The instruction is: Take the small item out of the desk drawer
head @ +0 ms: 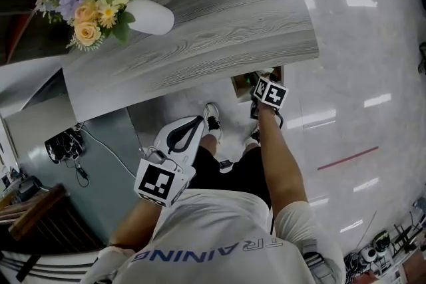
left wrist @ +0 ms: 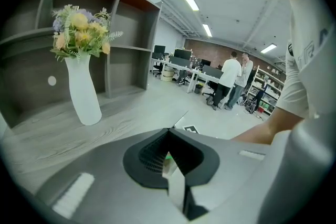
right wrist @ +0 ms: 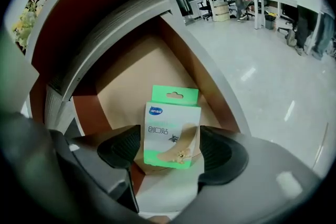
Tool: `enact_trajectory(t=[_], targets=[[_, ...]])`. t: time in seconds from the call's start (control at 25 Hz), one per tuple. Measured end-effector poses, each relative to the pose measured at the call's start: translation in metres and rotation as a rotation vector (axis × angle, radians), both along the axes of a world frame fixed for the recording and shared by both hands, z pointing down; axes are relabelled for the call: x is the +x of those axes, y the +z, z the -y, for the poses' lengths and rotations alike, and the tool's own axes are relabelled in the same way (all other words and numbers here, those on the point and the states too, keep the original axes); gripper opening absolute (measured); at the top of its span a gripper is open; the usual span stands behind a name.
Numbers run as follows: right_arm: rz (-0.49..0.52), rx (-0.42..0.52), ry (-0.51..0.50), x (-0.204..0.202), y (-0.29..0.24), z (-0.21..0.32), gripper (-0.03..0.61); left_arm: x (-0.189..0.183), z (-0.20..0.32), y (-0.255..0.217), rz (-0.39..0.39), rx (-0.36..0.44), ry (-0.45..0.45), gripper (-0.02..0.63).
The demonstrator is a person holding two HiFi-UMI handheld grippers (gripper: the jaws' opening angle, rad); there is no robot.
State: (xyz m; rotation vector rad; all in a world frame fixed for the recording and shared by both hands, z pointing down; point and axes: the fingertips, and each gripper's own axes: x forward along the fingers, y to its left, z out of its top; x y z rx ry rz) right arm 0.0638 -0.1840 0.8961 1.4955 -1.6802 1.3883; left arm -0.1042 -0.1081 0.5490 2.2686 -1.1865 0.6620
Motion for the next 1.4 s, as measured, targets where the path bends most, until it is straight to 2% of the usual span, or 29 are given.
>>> enact_trajectory(t=[0.12, 0.32, 0.64, 0.8, 1.0, 1.2, 1.4], targets=[[-0.011, -0.016, -0.003, -0.001, 0.001, -0.001, 0.33, -0.003, 0.004, -0.001, -0.003, 0.012, -0.022, 0.0], [-0.037, 0.008, -0.031, 0.001, -0.014, -0.004, 0.322, -0.002, 0.001, -0.003, 0.014, -0.014, -0.013, 0.0], [-0.012, 0.121, -0.057, 0.004, -0.077, -0.026, 0.321, 0.014, 0.006, -0.032, -0.028, 0.079, 0.009, 0.0], [-0.007, 0.201, -0.083, 0.012, -0.131, -0.041, 0.322, 0.028, 0.008, -0.056, -0.054, 0.131, 0.032, 0.0], [-0.047, 0.358, -0.127, 0.03, -0.221, -0.047, 0.322, 0.046, 0.013, -0.091, -0.085, 0.207, 0.057, -0.001], [-0.068, 0.508, -0.14, 0.048, -0.307, -0.044, 0.322, 0.065, 0.015, -0.128, -0.128, 0.287, 0.09, 0.0], [-0.084, 0.655, -0.127, 0.067, -0.392, -0.045, 0.322, 0.085, 0.01, -0.165, -0.139, 0.368, 0.137, 0.0]])
